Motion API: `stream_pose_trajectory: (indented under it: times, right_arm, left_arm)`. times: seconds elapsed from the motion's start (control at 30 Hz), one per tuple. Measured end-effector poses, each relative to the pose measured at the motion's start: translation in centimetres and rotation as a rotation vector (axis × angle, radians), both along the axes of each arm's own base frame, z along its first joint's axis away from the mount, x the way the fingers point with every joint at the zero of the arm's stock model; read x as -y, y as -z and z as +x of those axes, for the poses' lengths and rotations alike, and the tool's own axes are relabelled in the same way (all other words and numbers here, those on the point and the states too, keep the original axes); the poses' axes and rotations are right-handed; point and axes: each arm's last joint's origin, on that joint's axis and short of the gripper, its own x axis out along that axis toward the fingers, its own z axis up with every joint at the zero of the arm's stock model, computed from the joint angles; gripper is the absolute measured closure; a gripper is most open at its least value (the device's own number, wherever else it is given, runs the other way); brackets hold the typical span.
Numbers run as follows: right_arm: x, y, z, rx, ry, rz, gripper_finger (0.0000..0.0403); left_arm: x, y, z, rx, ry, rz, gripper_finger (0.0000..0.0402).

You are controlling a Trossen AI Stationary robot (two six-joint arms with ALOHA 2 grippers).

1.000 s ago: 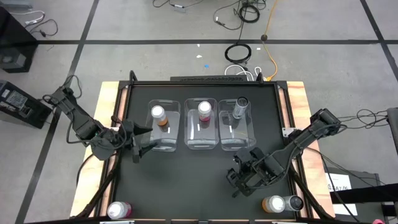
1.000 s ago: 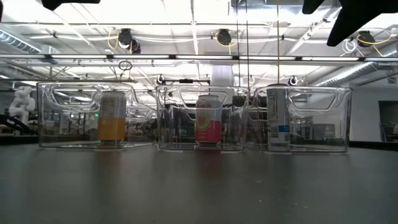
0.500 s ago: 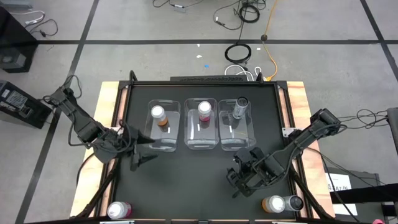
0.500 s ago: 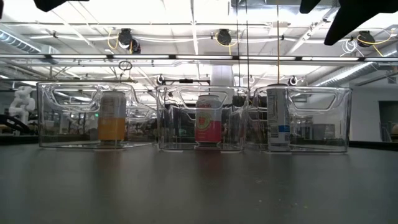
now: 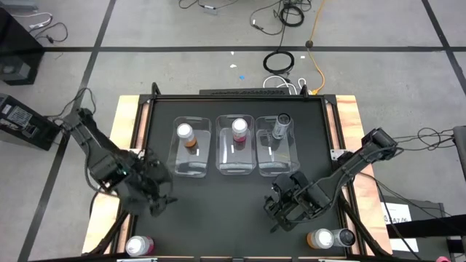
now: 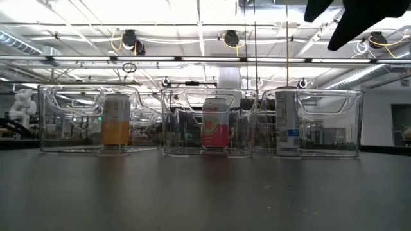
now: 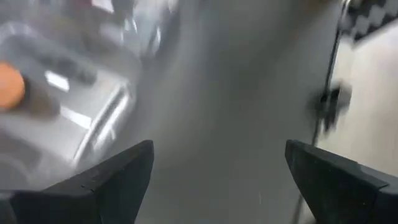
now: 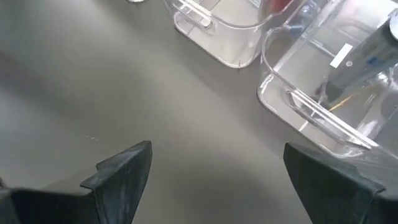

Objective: Sort soda cans
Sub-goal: Put the pink-white soda can into the center transparent bin

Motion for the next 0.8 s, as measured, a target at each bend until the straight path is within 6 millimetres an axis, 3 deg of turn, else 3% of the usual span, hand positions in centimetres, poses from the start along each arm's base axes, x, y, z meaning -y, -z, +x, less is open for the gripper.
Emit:
stream_pose_trajectory:
  times: [0.2, 0.43, 0.8]
  right_arm:
    - [-0.5, 1.5, 0.7, -0.042, -0.006, -0.028, 0.0046]
    - [-1.2, 2.9, 1.5, -0.048, -0.001, -0.022, 0.0046]
    - [-1.4, 3.0, 1.8, 0.000, 0.089, 0.063, 0.0046]
  left_arm:
    - [3.5, 0.0, -0.1, -0.135, 0.090, -0.084, 0.0031]
    - [7.6, 1.1, -3.4, -0.173, 0.171, -0.125, 0.0031]
    - [11.2, 3.5, -6.6, -0.249, 0.308, -0.026, 0.0031]
